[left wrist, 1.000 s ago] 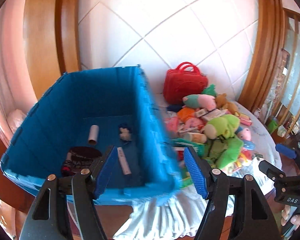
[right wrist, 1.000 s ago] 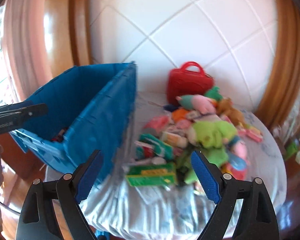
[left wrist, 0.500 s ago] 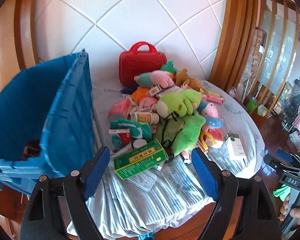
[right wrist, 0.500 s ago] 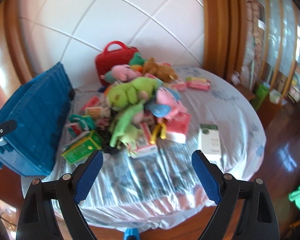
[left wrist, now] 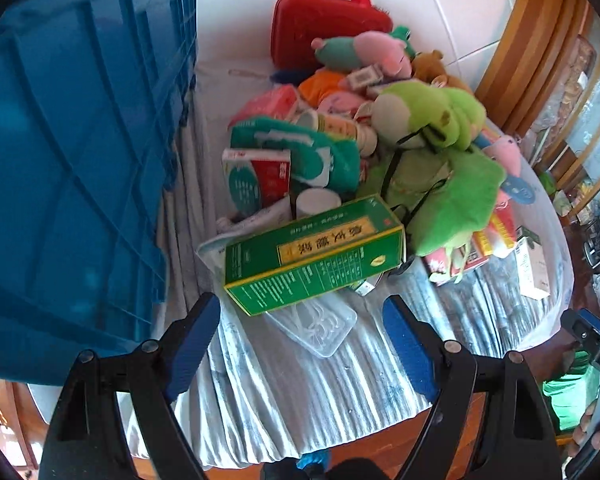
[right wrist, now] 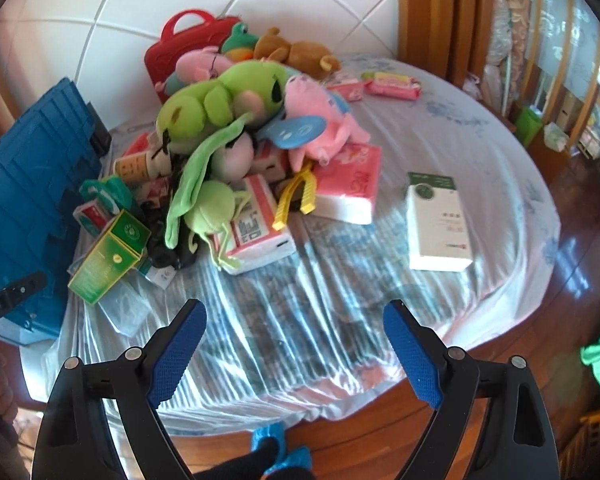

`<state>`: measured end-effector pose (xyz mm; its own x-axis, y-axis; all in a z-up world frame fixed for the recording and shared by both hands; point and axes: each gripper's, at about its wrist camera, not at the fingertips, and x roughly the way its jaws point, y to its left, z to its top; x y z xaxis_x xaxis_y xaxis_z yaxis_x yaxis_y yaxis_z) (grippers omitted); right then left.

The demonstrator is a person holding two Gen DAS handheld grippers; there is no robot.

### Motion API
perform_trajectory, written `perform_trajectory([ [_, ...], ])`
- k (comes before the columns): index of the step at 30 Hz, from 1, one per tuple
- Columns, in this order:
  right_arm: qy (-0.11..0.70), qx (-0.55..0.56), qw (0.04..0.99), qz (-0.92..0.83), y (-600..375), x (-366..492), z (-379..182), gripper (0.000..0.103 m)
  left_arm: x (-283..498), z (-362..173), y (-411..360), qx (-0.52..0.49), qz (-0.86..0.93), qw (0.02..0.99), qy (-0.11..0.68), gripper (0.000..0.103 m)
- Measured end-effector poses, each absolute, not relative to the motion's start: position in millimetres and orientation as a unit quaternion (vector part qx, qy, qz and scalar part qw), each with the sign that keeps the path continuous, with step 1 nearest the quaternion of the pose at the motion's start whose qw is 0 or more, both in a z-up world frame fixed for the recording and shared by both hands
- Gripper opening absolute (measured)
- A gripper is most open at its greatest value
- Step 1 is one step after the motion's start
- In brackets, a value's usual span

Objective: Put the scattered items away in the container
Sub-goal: 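Move both tools back toward the pile on the table, then grasp the clear plastic floss box with the left tool while the right tool grasps the green medicine box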

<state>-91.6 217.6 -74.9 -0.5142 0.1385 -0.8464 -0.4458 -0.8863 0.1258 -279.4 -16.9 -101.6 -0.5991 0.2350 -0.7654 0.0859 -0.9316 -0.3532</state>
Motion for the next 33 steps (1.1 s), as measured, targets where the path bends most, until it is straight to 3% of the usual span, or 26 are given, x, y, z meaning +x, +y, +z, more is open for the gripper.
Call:
perform_trajectory([
  [20, 0.086, -0.555, -0.024, 0.827, 236.1, -193.7, -159.4, 0.091, -325.9, -210.9, 49.8, -0.503, 0.815, -0.108, -0.267, 0.083],
  [22, 0.08, -0.547, -0.038, 0.833, 231.5, -199.2, -156.1, 0.091, -327.8, -219.7, 48.4, -0.506, 0.812, -0.115, -0.267, 0.074],
  [28, 0.035, -0.505, -0.133, 0.852, 176.4, -227.1, -126.0, 0.091, -285.6, -225.2, 20.2, -0.488, 0.814, -0.16, -0.272, 0.072],
  [30, 0.017, -0.489, -0.168, 0.856, 151.6, -237.9, -116.1, 0.091, -269.3, -227.3, 8.6, -0.484, 0.812, -0.166, -0.282, 0.062],
  [33, -0.009, -0.473, -0.208, 0.856, 117.8, -258.4, -109.4, 0.091, -253.1, -229.6, 0.2, -0.481, 0.814, -0.174, -0.276, 0.059],
])
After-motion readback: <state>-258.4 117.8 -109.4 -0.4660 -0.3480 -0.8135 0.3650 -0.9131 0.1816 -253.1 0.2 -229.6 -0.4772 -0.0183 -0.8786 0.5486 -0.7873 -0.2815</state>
